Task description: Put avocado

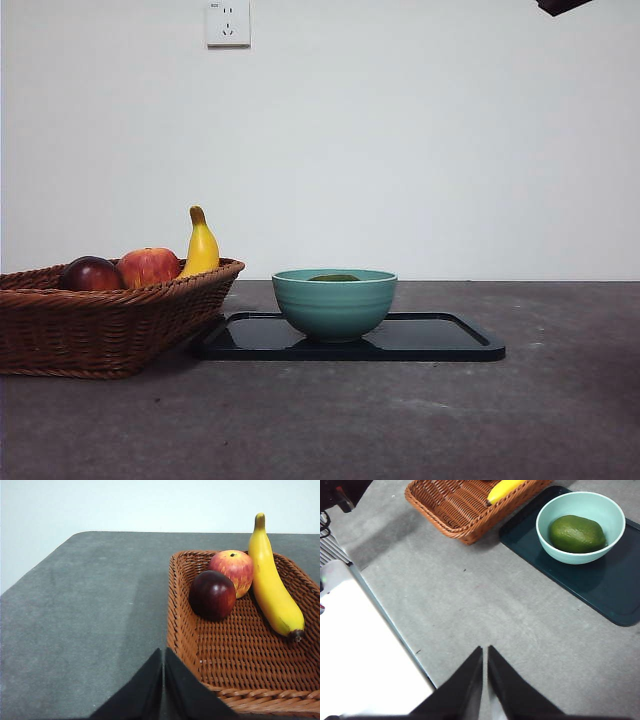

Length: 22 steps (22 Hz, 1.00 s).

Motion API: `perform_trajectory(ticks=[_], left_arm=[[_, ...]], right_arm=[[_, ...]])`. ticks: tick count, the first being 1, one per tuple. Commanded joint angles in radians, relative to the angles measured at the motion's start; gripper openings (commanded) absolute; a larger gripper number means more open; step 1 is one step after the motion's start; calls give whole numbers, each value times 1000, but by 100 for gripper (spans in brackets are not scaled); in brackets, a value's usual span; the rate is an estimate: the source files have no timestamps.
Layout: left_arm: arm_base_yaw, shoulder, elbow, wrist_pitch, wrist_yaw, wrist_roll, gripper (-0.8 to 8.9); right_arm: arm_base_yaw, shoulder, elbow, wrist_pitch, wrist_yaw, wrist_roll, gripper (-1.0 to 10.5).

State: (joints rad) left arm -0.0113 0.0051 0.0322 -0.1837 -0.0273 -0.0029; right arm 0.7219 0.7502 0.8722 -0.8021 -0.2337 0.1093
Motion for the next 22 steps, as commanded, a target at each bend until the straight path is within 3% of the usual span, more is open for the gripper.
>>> perform_trajectory(ticks=[1, 6, 8, 11, 15, 22], left_arm=[[0, -2, -21, -5, -2, -10, 7], [0, -2, -21, -5, -2, -10, 7], [0, -2, -21, -5, -2, -10, 7], [0, -2, -21, -5, -2, -10, 7], [0, -2, -21, -5, -2, -10, 7], [0, -2, -21, -5, -2, -10, 7]], right_arm=[[-48, -15, 9, 26, -1, -53, 7], [-401, -150, -24, 108, 3, -35, 7], [-552, -240, -101, 226, 10, -53, 7], [-687, -393, -273, 422, 12, -61, 7], [-745, -578, -520, 581, 98, -63, 7], [-747, -715, -745, 712, 165, -62, 7]])
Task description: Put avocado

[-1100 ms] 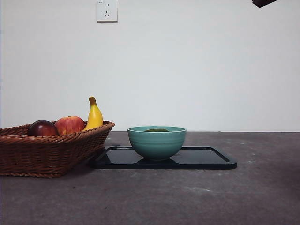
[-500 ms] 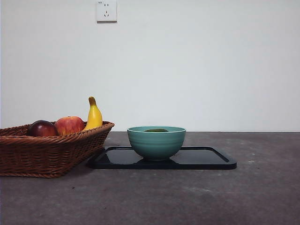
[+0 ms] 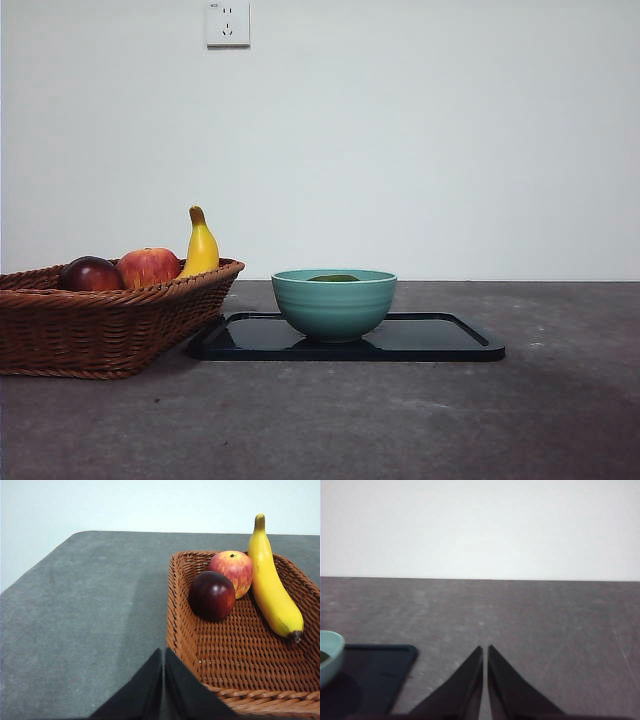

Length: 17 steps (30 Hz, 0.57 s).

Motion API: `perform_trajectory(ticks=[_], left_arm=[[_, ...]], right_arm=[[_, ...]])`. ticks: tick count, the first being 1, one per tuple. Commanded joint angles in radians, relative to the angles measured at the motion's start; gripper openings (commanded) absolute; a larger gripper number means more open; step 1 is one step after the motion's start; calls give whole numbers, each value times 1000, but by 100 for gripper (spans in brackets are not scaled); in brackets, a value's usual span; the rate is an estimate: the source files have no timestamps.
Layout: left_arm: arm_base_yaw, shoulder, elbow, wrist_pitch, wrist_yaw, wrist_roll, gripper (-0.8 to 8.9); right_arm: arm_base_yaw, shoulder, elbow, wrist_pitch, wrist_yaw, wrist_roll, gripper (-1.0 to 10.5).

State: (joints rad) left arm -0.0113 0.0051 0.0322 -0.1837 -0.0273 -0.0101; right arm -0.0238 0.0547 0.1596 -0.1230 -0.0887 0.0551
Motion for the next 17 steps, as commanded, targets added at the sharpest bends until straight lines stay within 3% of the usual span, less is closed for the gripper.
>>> perform_trajectory(ticks=[1, 8, 17], left_arm=[[0, -2, -21, -5, -2, -2, 7], [0, -2, -21, -5, -2, -2, 7], [0, -2, -21, -5, -2, -2, 7]], right_arm=[[-1, -29, -51, 39, 32, -7, 7], [-1, -51, -147, 69, 71, -3, 7], [-1, -51, -149, -51, 68, 1, 7]])
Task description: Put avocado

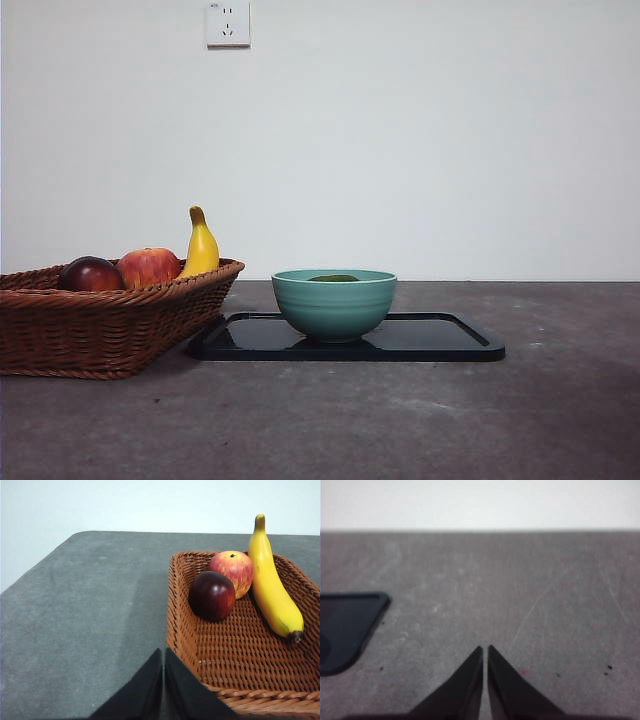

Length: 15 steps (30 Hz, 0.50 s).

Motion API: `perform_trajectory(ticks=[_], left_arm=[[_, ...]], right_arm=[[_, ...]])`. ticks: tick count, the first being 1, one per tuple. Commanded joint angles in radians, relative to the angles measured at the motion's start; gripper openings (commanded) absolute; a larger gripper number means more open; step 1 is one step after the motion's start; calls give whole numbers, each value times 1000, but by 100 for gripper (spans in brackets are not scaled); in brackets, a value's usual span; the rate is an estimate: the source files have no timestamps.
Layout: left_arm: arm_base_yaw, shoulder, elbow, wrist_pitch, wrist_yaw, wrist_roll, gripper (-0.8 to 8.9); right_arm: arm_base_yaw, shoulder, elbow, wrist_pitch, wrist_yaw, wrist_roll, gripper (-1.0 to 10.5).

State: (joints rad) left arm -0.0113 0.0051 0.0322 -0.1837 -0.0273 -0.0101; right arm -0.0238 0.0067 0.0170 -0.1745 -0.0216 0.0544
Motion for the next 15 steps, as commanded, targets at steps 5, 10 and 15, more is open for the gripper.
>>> perform_trajectory(ticks=[5, 10, 15], left_arm=[[0, -2, -21, -5, -2, -2, 7], [0, -2, -21, -5, -2, -2, 7], [0, -2, -21, -5, -2, -2, 7]], right_arm=[[-1, -3, -6, 18, -1, 0, 7], [-1, -3, -6, 18, 0, 1, 7], [-1, -3, -6, 18, 0, 0, 7]])
